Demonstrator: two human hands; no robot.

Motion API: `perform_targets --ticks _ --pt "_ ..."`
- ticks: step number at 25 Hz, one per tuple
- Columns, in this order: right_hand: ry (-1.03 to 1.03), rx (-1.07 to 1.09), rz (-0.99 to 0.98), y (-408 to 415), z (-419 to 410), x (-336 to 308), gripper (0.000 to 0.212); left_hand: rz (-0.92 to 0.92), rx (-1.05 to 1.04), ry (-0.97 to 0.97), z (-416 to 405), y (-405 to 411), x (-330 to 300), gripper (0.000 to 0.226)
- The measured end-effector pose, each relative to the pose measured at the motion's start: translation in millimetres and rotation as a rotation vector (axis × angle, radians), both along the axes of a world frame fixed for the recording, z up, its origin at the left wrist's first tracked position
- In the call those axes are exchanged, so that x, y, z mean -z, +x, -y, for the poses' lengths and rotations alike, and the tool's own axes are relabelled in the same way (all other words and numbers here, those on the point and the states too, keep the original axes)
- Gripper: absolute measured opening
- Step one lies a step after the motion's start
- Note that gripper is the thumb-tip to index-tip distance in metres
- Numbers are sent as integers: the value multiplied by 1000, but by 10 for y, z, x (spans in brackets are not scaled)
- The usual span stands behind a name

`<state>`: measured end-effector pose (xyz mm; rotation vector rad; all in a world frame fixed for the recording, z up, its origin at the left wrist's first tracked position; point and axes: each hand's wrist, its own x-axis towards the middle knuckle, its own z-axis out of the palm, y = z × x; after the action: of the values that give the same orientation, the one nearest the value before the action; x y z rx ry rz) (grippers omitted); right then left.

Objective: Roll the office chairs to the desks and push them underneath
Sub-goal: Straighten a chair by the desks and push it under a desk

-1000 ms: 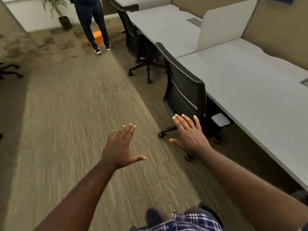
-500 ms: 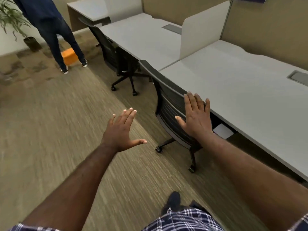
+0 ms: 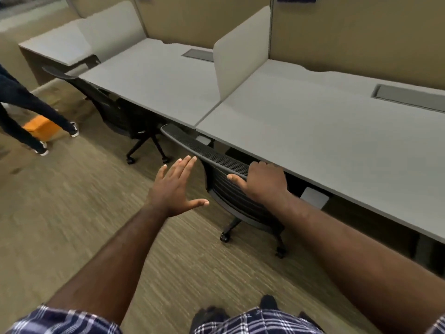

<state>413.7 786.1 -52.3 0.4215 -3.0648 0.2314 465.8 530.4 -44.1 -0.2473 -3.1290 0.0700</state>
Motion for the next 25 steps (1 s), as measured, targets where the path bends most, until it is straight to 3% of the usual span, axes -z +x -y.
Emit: perform_targets --ticks 7,12,18,25 --pt "60 132 74 -113 163 -111 83 -50 154 -18 426 -1046 -30 114" --pt "85 154 23 -71 168 -91 84 -49 344 -43 641 -1662 -3 86" --pt "125 188 34 -49 91 -106 90 -78 537 58 589 -1909 -15 94" --pt "149 212 -2 46 -89 -100 95 -91 553 73 385 -1978 1 102"
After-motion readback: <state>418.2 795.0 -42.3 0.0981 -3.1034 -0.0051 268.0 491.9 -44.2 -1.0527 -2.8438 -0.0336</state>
